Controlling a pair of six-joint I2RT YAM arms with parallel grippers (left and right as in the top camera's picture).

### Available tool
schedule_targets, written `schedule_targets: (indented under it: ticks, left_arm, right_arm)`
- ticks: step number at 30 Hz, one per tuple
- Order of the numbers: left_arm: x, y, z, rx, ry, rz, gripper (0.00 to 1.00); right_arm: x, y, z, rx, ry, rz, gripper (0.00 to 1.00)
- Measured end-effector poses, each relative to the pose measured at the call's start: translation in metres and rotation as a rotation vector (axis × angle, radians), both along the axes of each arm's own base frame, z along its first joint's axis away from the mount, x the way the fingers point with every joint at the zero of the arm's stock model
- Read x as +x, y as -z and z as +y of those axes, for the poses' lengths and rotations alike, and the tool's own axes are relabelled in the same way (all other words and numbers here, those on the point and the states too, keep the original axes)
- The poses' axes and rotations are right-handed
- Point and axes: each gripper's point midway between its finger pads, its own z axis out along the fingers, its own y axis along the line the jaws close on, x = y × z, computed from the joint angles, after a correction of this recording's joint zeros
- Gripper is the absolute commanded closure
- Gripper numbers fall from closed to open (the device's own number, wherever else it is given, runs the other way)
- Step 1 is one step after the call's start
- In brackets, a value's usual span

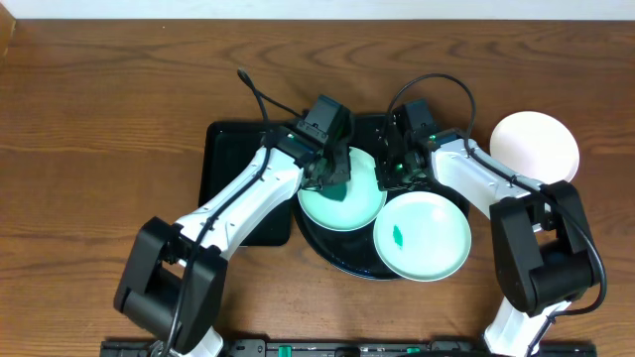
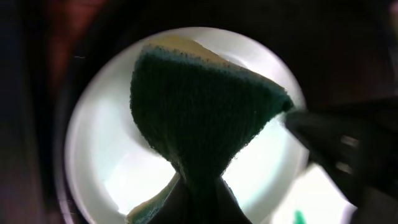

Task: Clean dirty plates on tray and stack at the side
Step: 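Wipe the pale green plate with the sponge in the left gripper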

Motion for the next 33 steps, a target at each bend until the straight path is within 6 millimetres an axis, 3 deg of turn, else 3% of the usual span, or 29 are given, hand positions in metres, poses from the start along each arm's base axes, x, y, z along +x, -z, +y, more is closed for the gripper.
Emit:
schedule_targets:
  ticks: [12,19,33]
  left_arm:
    - [0.003,0.055,0.018,0.151,-0.03,0.064,0.93]
    - [-0.002,0.055,0.007,0.074,-0.012,0.107,0.93]
    - [-0.017,0.05,-0.034,-0.159,0.055,0.212,0.92]
  right_arm:
    - [0.0,0.0,0.0,0.0,0.0,0.0,0.99]
    - [0.0,0.0,0.0,0.0,0.0,0.0,0.99]
    - [0.0,0.0,0.0,0.001,0.0,-0.001,0.99]
